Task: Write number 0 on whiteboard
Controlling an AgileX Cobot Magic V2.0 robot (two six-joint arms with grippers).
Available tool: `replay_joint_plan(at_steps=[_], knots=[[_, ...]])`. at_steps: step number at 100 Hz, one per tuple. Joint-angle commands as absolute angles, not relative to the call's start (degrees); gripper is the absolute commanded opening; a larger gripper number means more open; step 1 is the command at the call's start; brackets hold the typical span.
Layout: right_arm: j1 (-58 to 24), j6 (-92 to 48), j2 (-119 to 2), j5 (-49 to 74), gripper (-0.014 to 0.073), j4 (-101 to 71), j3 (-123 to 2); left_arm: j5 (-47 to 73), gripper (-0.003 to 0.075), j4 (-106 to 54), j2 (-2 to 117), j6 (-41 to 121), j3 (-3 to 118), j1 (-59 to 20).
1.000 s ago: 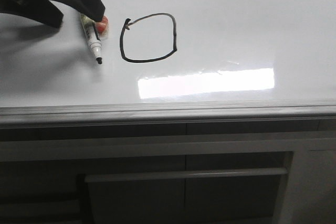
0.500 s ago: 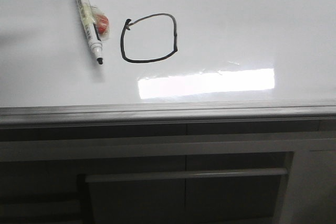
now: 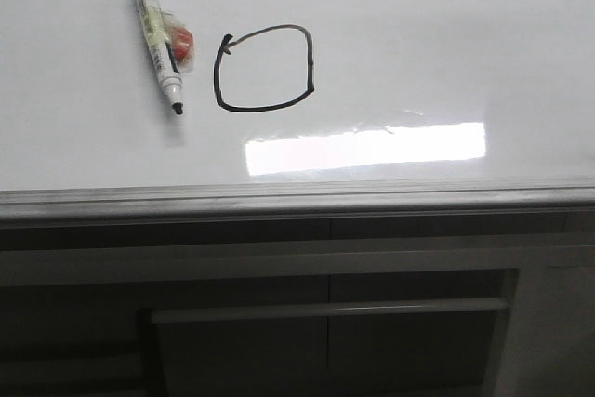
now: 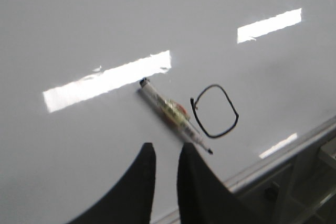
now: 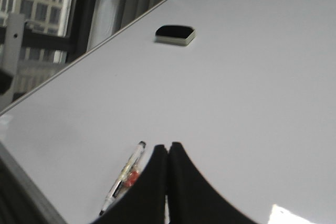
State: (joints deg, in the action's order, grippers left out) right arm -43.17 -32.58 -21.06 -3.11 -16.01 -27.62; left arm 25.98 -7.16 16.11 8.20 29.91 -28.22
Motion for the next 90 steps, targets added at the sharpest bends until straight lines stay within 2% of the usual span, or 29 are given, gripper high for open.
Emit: replay_joint_plan(at_steps=[1, 25, 90], knots=[[-42.9, -32.5, -19.2, -15.7, -0.0069, -15.9, -24.1, 22.6, -0.0017, -7.4, 10.9, 7.7, 25.5, -28.0], [-42.9, -32.5, -18.1, -17.3, -0.0069, -15.9, -19.5, 22.6, -0.0020, -8.7, 0.6, 7.7, 19.0, -28.0], [-42.9, -32.5, -18.1, -16.2, -0.0069, -15.9, -19.3, 20.6, -0.0020, -8.7, -0.1, 7.9, 17.1, -27.8]])
